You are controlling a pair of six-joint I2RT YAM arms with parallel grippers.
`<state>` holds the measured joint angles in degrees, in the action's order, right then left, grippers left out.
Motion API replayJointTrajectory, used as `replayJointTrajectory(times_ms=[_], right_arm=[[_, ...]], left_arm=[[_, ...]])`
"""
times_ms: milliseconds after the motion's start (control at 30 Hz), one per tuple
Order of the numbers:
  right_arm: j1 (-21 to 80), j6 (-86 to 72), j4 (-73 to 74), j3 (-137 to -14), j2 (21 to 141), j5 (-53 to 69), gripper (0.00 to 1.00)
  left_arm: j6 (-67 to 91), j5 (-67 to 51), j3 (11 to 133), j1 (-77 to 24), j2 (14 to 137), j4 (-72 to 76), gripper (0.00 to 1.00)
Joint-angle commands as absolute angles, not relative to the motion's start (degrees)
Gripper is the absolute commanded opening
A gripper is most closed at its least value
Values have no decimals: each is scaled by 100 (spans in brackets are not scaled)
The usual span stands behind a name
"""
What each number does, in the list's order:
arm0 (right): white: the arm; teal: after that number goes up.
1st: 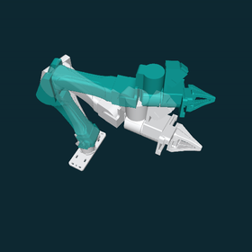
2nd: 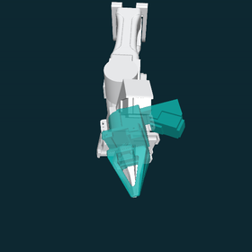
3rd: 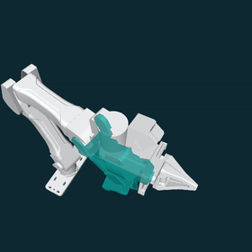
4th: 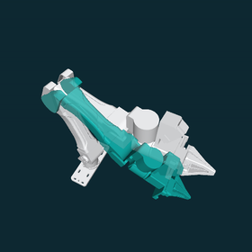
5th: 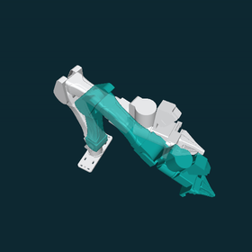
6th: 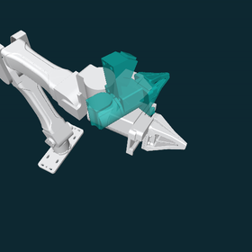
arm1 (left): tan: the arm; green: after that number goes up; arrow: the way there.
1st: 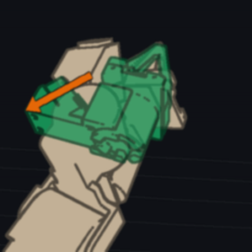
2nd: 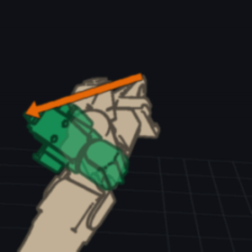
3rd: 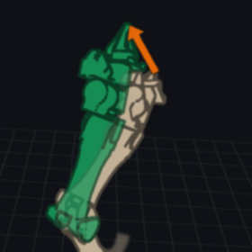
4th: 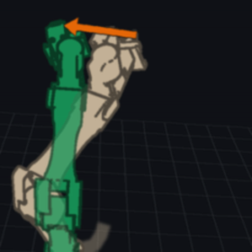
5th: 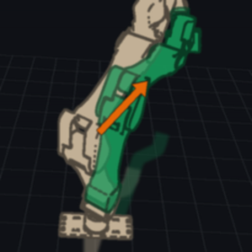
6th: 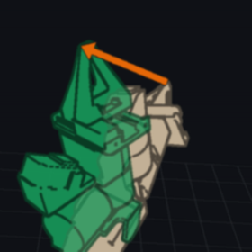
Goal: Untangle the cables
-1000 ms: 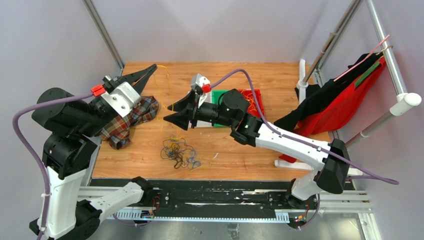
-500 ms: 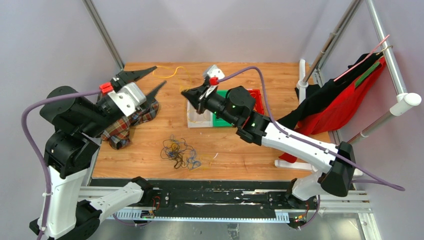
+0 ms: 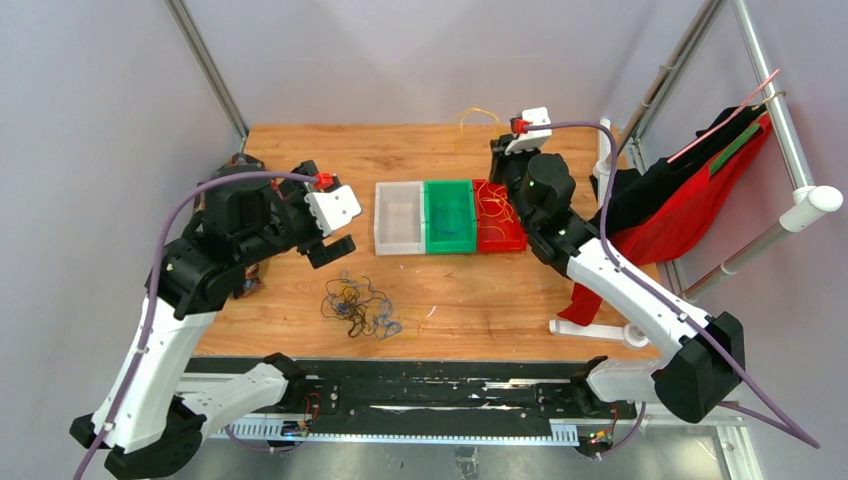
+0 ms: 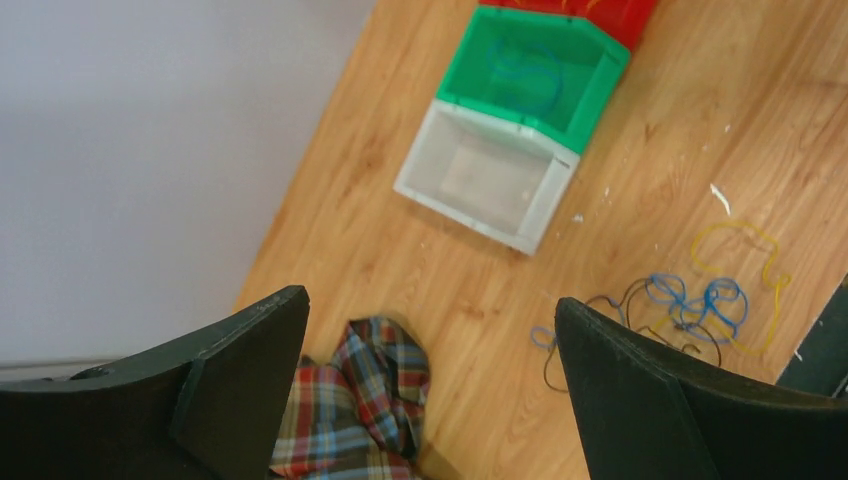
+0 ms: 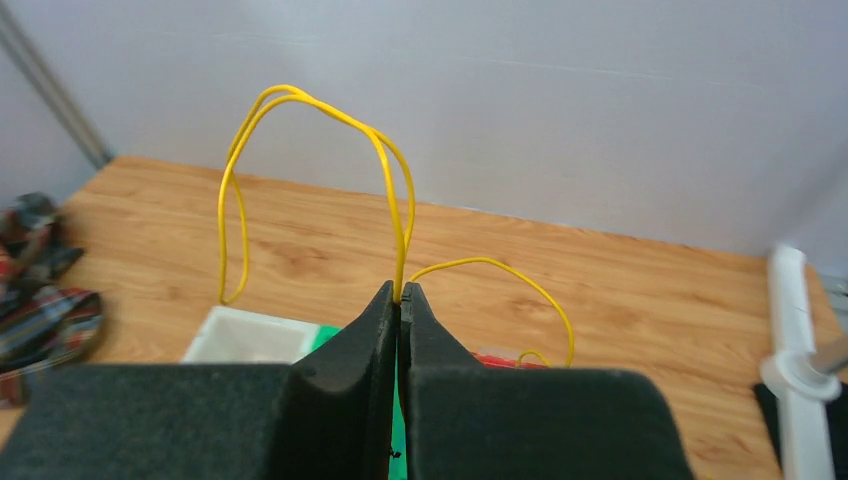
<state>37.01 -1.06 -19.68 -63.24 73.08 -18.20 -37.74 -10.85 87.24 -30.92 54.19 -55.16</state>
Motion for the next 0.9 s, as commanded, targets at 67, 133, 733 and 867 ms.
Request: replayJointTrajectory(times_ms=[67, 133, 733, 867], right_arm=[[3188, -135, -1953, -6150, 7513, -2284, 1], [3100, -143, -1979, -6186, 7666, -2286, 1], [2489, -981, -2771, -6213, 8811, -2259, 1], [2513, -973, -2853, -6310, 8867, -2211, 1]], left_arm=[[-3740, -602, 8345, -3067, 5408, -6000, 98], [-3722, -570, 8214, -3067, 5397, -6003, 98], [-3748, -634, 8167, -3067, 5551, -5994, 98], [-3770, -615, 8249, -3067, 5625, -5985, 98]])
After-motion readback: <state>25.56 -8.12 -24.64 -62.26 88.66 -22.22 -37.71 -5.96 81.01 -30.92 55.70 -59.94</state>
